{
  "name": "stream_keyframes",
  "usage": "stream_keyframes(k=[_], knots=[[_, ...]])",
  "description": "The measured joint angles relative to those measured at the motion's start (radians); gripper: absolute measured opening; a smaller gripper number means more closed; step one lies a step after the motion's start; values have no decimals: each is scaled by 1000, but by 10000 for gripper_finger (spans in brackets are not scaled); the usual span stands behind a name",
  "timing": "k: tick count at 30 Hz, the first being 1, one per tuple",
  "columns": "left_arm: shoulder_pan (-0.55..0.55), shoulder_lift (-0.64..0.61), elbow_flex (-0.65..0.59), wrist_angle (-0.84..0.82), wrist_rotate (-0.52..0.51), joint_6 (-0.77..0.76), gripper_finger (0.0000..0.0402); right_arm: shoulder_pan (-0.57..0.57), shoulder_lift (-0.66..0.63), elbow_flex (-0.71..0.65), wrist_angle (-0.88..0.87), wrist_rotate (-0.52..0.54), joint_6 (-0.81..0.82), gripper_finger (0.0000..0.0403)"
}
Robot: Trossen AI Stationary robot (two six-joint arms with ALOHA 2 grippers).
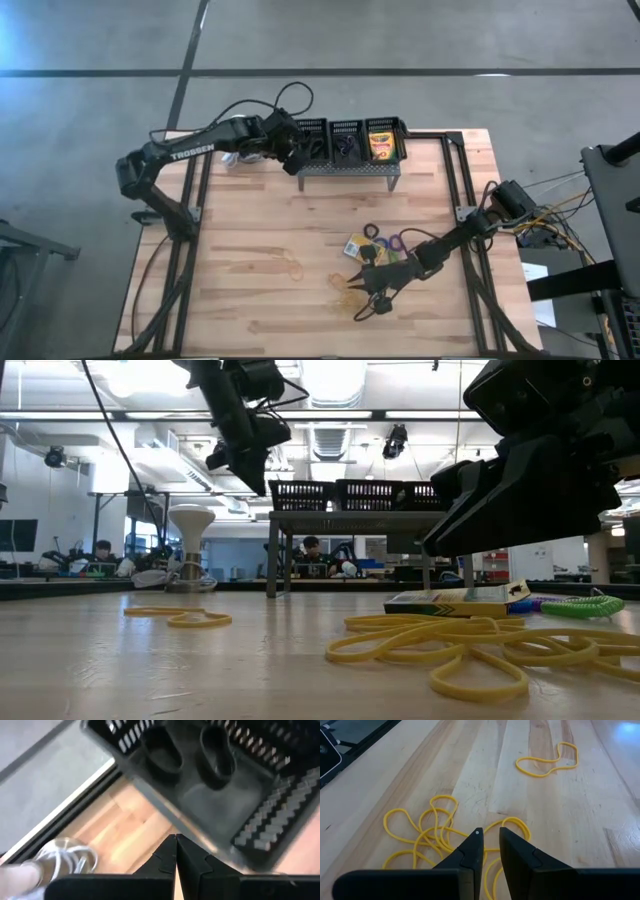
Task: Pick & Place Office Desk Supplies
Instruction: Adjust the left black bin on the shelf, then put the yellow rubber band into the left black bin on the shelf
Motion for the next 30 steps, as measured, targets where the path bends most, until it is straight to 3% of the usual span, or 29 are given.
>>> stream_keyframes(k=[9, 16, 21, 25, 30], knots=[[-73, -137, 14, -149, -5, -39, 12, 1, 0, 0, 2, 22, -11, 56], [-348, -267, -188, 46, -94, -110, 12, 1, 0, 0, 2, 20, 2, 54], [-610, -296, -455, 447, -154, -139, 12, 0, 0, 0, -1, 19, 68, 60], [-786, -244, -697, 988, -158, -66, 12, 0, 0, 0, -2, -3, 80, 82], [-924, -74, -935, 1654, -166, -41, 12, 0, 0, 0, -2, -37, 90, 117]])
